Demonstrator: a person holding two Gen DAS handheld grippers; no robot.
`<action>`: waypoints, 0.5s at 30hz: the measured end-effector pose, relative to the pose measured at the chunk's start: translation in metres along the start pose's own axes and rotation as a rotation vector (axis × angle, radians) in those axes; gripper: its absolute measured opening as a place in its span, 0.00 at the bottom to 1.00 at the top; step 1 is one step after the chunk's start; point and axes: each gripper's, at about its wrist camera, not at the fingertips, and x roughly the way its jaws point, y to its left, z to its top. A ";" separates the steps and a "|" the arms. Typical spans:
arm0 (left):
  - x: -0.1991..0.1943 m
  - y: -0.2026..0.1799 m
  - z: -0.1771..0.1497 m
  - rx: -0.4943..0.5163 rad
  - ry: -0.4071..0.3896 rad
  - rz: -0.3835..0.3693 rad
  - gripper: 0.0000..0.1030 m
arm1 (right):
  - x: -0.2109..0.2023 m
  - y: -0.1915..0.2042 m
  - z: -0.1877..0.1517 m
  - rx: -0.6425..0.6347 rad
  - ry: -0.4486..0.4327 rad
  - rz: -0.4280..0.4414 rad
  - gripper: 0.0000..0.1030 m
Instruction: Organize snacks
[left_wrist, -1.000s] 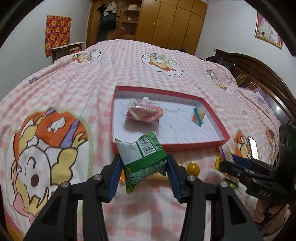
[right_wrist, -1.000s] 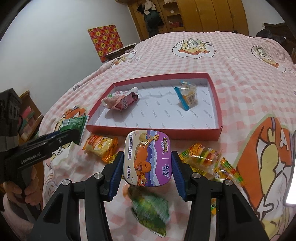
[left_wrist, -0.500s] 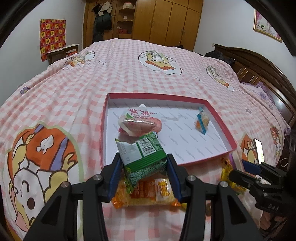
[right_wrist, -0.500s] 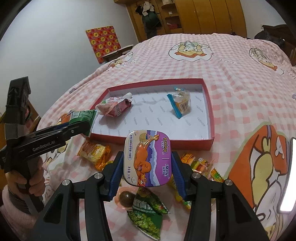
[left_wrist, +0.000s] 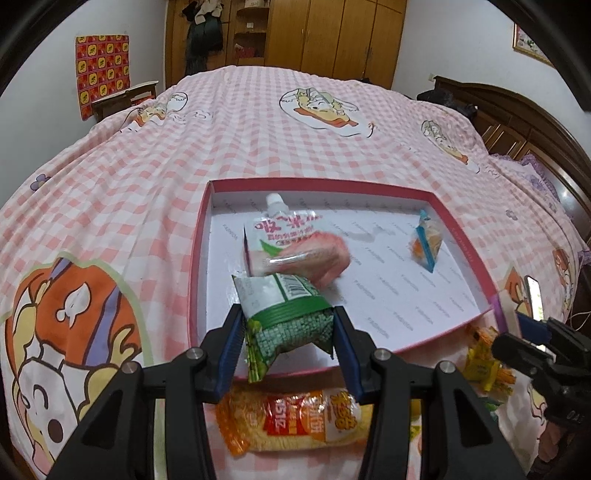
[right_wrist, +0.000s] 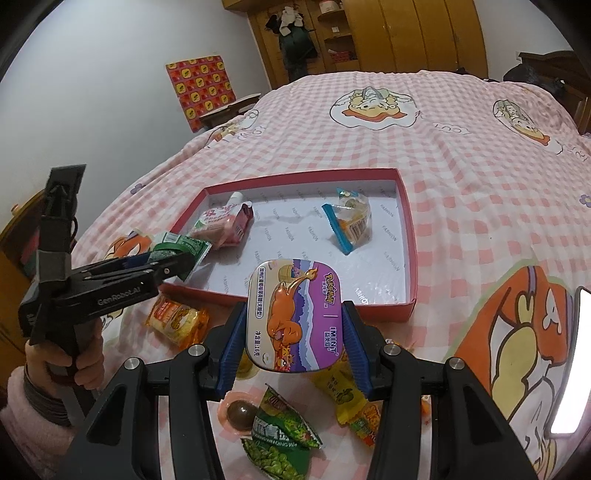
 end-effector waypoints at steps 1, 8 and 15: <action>0.004 0.000 0.000 0.000 0.006 0.004 0.48 | 0.001 -0.001 0.001 0.001 0.000 -0.002 0.49; 0.020 0.003 -0.002 0.007 0.022 0.035 0.48 | 0.007 -0.005 0.007 0.001 0.001 -0.011 0.49; 0.025 0.002 -0.001 0.019 0.015 0.049 0.48 | 0.014 -0.009 0.010 0.002 0.001 -0.026 0.49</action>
